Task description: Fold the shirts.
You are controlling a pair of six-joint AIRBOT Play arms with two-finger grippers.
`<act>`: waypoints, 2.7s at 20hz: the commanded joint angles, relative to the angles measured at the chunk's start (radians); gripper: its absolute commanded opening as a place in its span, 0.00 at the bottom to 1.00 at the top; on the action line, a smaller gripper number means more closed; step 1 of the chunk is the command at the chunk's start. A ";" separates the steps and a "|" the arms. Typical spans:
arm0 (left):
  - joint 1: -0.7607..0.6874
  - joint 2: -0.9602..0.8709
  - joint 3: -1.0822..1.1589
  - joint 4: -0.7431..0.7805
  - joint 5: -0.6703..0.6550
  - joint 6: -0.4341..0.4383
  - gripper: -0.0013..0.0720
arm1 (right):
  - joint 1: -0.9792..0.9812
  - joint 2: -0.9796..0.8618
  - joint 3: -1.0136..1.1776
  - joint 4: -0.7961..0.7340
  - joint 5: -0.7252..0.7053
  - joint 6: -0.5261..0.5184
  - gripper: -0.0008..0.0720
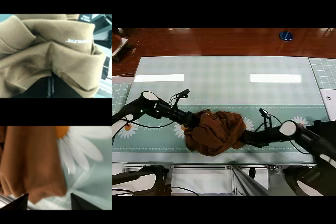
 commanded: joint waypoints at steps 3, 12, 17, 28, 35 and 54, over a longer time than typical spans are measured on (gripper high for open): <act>0.002 -0.002 0.021 -0.001 0.049 0.001 0.06 | 0.032 -0.279 0.203 0.111 -0.010 -0.163 0.32; 0.193 0.277 0.496 -0.113 0.298 -0.185 0.05 | -0.171 -0.092 1.014 -0.465 0.352 0.028 0.04; 0.324 0.548 0.715 -0.081 0.548 -0.188 0.05 | -0.182 0.146 1.408 -0.728 0.529 0.041 0.04; 0.298 0.988 0.650 0.408 0.356 -0.321 0.05 | -0.182 0.522 1.402 -0.908 0.908 0.143 0.04; 0.220 0.964 0.384 0.517 0.349 -0.378 0.05 | -0.182 0.605 0.870 -0.818 0.892 0.221 0.04; 0.026 -0.136 0.556 0.369 0.633 -0.409 0.08 | -0.605 -0.402 0.748 -0.277 0.016 -0.066 0.04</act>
